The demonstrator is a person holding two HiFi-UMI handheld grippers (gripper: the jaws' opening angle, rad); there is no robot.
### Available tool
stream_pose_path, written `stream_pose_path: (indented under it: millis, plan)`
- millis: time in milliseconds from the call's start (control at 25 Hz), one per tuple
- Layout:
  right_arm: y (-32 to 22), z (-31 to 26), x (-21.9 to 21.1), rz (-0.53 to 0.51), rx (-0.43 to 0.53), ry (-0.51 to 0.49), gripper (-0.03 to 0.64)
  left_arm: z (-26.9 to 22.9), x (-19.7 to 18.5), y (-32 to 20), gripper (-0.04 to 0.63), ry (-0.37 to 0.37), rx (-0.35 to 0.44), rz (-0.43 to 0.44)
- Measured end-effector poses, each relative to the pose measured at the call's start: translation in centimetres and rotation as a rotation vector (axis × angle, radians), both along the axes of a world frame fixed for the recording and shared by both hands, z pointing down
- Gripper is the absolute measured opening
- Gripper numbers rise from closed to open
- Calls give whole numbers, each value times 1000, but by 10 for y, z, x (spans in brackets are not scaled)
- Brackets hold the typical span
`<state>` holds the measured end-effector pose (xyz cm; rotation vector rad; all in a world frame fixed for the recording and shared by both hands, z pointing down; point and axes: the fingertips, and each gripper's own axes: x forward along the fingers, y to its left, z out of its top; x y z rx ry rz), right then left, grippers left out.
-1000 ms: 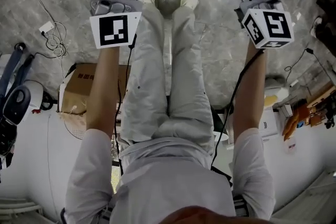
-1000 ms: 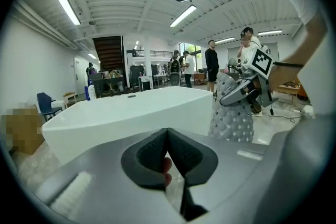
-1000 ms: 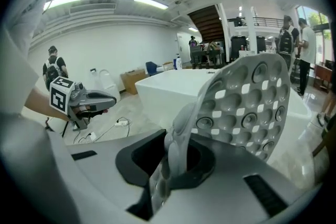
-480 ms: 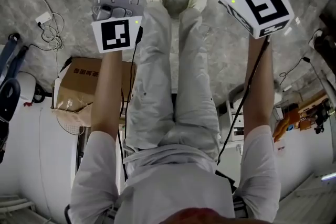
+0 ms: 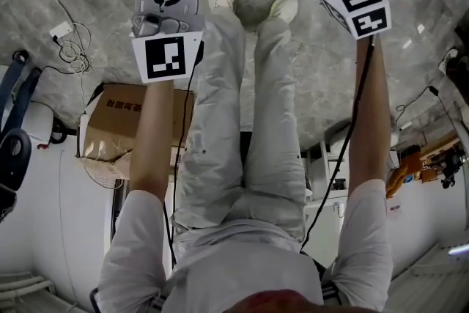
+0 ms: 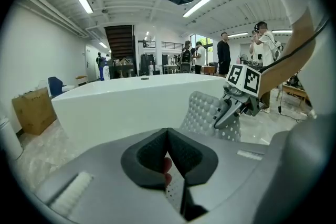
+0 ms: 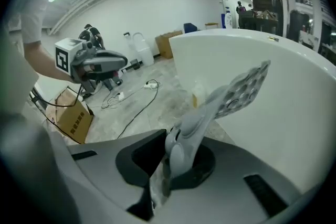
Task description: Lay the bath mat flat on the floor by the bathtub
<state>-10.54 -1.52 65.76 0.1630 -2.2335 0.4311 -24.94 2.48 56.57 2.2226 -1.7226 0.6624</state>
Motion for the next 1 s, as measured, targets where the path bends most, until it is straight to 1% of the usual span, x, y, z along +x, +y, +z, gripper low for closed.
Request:
stream_pose_path:
  millis: [120, 320, 520, 720, 1000]
  plan:
    - [-3, 21, 21, 57, -14, 48, 25, 12, 3, 0, -2, 10, -18, 8]
    - [-13, 27, 51, 105, -40, 78, 25, 23, 20, -11, -2, -22, -46, 79]
    - [-14, 31, 93, 157, -73, 131, 25, 24, 41, -25, -2, -30, -48, 118]
    - [-15, 41, 143, 226, -89, 185, 25, 24, 69, -36, -2, -10, -40, 132]
    - [-8, 96, 179, 236, -71, 241, 25, 46, 96, -40, -2, -27, -63, 169]
